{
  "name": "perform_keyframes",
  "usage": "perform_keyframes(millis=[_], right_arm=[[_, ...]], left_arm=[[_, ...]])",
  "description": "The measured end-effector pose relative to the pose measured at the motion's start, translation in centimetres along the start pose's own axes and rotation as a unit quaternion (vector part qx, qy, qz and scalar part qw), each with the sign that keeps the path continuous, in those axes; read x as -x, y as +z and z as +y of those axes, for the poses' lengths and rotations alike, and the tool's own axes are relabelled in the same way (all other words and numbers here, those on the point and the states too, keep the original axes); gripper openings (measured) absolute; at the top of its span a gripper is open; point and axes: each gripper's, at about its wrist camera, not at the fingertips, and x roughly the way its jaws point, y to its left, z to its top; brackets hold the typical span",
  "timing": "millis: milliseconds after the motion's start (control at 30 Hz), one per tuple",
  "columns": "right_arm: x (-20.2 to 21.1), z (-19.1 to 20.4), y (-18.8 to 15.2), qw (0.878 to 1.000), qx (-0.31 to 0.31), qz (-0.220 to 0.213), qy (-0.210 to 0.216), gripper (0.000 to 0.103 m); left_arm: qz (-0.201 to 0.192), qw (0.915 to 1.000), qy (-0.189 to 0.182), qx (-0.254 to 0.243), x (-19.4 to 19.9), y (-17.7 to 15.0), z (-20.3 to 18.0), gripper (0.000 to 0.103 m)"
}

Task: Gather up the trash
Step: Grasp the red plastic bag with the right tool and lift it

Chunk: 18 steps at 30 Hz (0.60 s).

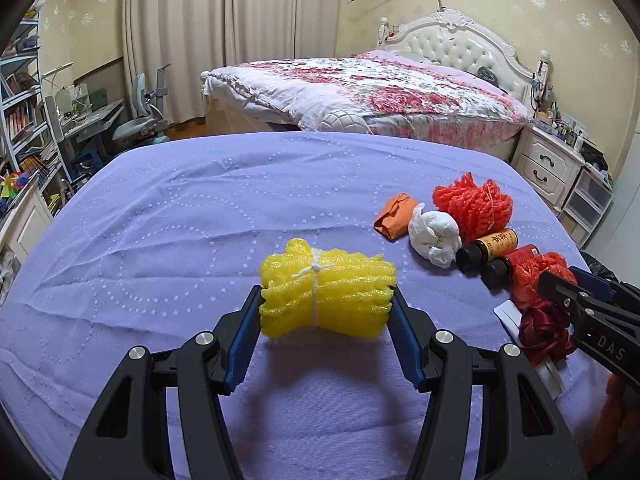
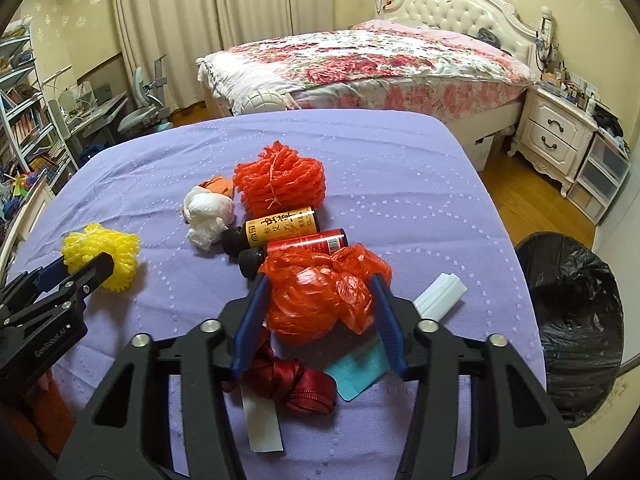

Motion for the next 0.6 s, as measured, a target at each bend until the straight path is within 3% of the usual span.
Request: perform_keyframes(millis=[200, 600], right_arm=[[0.6, -0.3, 0.1, 1.000, -0.004, -0.007, 0.001, 0.034], [3.8, -1.5, 0.0, 0.999, -0.012, -0.041, -0.010, 0.033]], left_arm=[[-0.002, 1.0000, -0.001, -0.001, 0.4, -0.2, -0.4, 0.059], [-0.023, 0.9997, -0.008, 0.003, 2.3, -0.2, -0.6, 0.058]])
